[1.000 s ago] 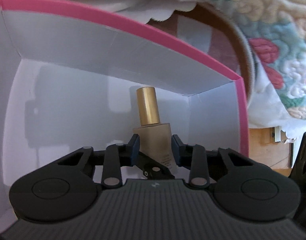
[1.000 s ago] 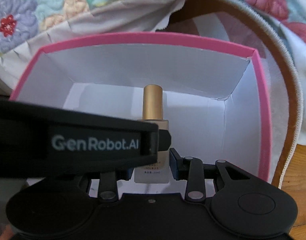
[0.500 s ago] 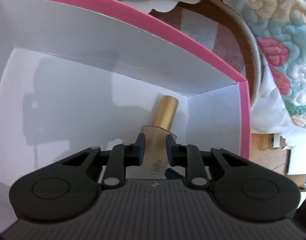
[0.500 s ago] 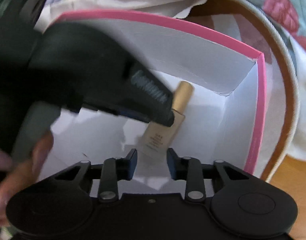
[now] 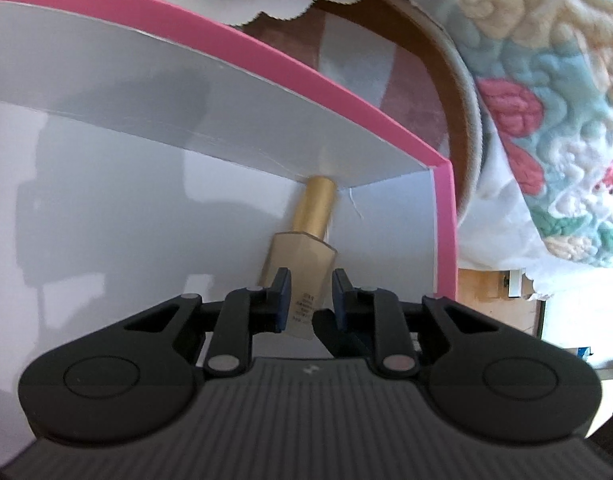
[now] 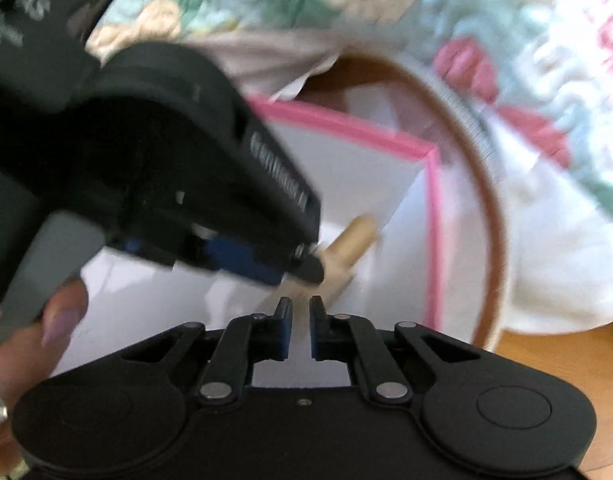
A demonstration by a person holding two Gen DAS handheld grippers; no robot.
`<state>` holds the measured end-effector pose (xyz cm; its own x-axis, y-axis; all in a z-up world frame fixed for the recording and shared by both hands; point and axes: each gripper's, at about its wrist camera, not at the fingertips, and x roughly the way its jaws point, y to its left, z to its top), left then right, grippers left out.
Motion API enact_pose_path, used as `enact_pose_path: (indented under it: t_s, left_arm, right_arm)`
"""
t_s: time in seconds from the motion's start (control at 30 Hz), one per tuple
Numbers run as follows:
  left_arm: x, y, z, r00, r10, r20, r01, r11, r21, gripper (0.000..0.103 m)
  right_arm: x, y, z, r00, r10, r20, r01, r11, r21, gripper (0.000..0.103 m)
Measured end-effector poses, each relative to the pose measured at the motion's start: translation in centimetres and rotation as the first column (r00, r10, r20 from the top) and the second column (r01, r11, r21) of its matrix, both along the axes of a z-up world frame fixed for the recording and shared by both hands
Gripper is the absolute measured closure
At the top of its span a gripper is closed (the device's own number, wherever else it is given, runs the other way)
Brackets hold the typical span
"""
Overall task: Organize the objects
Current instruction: 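Open the left tool to release the bottle and lift away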
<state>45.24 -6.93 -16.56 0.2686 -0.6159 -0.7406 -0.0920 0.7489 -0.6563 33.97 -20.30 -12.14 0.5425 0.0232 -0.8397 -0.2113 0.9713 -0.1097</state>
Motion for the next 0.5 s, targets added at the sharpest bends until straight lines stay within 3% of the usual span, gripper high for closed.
enact_pose_path:
  t_s: [0.13, 0.23, 0.33, 0.4, 0.5]
  left_arm:
    - [0.2, -0.3, -0.2, 1.0, 0.009, -0.012, -0.009, 1.0, -0.027, 0.082]
    - [0.5, -0.7, -0.3, 1.0, 0.006, -0.019, -0.007, 0.999, -0.045, 0.082]
    - [0.6, -1.2, -0.2, 1.0, 0.003, -0.02, -0.004, 0.999, -0.043, 0.082]
    - [0.6, -1.5, 0.4, 1.0, -0.005, 0.003, 0.006, 1.0, -0.02, 0.082]
    - [0.0, -1.7, 2.1, 0.997, -0.048, 0.068, 0.043, 0.996, 0.075, 0.082]
  right_arm:
    - [-1.0, -1.8, 1.3, 1.0, 0.015, -0.02, -0.012, 0.993, 0.119, 0.095]
    - [-2.2, -2.6, 1.8, 0.998, 0.056, -0.024, -0.052, 0.989, 0.136, 0.088]
    - [-3.2, -3.9, 1.9, 0.997, 0.08, -0.016, -0.076, 0.983, 0.166, 0.088]
    - [-3.3, -4.3, 2.1, 0.996, 0.089, -0.012, -0.085, 0.98, 0.181, 0.087]
    - [-3.3, -4.1, 2.7, 0.996, 0.086, -0.016, -0.08, 0.972, 0.222, 0.085]
